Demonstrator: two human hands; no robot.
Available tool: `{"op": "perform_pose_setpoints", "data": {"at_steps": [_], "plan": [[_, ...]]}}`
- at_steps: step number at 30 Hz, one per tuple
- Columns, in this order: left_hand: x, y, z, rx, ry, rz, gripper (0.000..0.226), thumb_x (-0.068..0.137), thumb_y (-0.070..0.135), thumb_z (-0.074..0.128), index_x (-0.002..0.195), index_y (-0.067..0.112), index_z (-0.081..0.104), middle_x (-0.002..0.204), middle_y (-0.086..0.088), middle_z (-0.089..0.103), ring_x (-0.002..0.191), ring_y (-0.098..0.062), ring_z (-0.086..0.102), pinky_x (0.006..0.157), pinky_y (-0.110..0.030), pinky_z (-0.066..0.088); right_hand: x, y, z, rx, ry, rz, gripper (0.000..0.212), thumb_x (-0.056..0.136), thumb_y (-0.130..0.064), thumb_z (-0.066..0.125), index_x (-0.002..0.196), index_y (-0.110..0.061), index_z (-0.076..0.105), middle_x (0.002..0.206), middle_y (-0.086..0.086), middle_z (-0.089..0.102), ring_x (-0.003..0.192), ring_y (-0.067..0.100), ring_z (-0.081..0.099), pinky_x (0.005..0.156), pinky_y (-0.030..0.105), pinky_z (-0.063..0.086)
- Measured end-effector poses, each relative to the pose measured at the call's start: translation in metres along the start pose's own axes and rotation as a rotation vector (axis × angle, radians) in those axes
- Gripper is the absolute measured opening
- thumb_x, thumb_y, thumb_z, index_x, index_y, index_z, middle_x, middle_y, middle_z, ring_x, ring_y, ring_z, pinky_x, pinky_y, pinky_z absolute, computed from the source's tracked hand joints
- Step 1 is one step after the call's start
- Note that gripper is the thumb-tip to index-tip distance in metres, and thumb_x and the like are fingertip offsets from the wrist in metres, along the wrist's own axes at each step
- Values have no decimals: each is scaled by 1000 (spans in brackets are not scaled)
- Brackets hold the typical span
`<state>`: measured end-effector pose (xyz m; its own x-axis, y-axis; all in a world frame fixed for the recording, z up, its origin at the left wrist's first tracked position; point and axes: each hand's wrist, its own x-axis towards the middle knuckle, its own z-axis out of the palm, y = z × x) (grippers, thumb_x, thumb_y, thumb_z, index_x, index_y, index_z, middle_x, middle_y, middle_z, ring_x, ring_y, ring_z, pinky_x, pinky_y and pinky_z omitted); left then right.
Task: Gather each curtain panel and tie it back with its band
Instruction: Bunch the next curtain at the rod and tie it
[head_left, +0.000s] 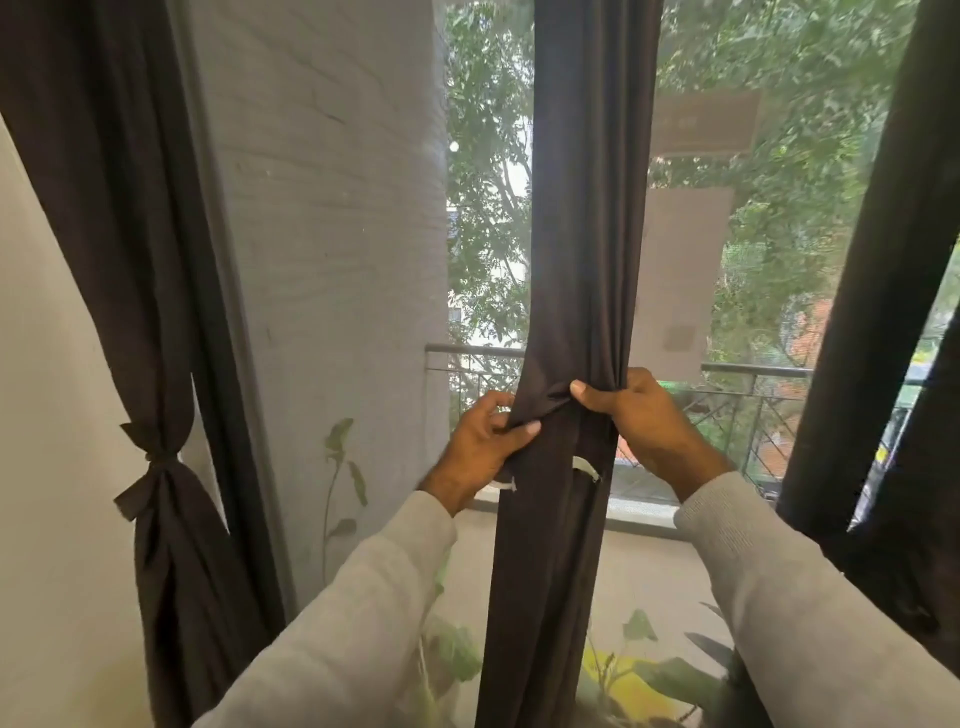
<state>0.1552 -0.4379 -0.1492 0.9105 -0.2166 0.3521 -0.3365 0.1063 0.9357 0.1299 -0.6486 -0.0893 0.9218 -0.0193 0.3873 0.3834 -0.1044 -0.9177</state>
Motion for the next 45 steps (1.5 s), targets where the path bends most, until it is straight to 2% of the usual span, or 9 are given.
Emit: {"op": "perform_pose_setpoints", "data": {"at_steps": [2,9,16,23,27,31,34,37,45], "plan": [[-1,-4,-12,7,78,11,20,105,15,68,117,2,58,92,-16,75,74,-28,67,56,-25,53,3,8,-10,7,-39,-2,31,90,-19,83,119,-10,78,113,7,81,108,30,77,102,50,60],[3,1,-25,85,139,112,18,111,18,60,104,1,59,76,-5,69,68,-21,68,62,-33,60,-1,23,-20,-26,-143,-101,59,86,3,81,138,-19,65,130,5,75,124,29,70,108,53,54],[12,6,-53,268,72,183,16,100,0,73,114,-6,74,88,-27,73,68,-27,69,69,-29,63,-13,28,-26,-5,-92,-101,41,93,-1,77,132,-12,71,122,9,78,115,33,73,103,52,57],[40,13,-43,525,79,264,15,93,7,83,100,20,85,96,-2,72,89,-21,71,82,-40,63,-29,16,-24,46,-197,-71,35,101,10,58,132,-5,65,119,21,77,105,32,76,93,45,63],[50,27,-1,342,25,74,30,95,-20,59,98,2,80,76,-3,76,66,-19,71,63,-35,62,-33,6,-20,-203,-35,-166,17,96,2,72,108,-9,79,102,11,78,96,32,75,85,48,66],[57,27,36,27,94,-103,26,99,-15,53,98,5,70,97,-23,76,75,-31,72,63,-38,66,-32,-12,-24,-460,73,-243,18,85,1,84,86,-17,82,69,-18,73,60,0,67,62,19,53],[53,25,53,-208,-16,-127,20,106,1,58,118,-6,72,125,-32,73,103,-37,71,98,-53,62,-34,-18,-25,-550,131,-240,19,81,0,87,85,-18,81,61,-23,69,56,-6,64,57,6,46],[40,19,66,-495,-178,-161,53,116,41,42,139,0,67,140,-27,67,125,-33,67,118,-56,47,-38,-10,-22,-650,330,-269,26,81,-7,87,82,-26,70,74,-11,72,66,6,68,63,22,55],[44,21,95,-522,-92,-135,17,107,15,64,114,5,76,106,-17,81,91,-27,81,81,-38,67,-88,31,23,-632,498,-474,14,99,-21,72,110,-17,81,98,-1,80,85,16,74,81,27,58]]}}
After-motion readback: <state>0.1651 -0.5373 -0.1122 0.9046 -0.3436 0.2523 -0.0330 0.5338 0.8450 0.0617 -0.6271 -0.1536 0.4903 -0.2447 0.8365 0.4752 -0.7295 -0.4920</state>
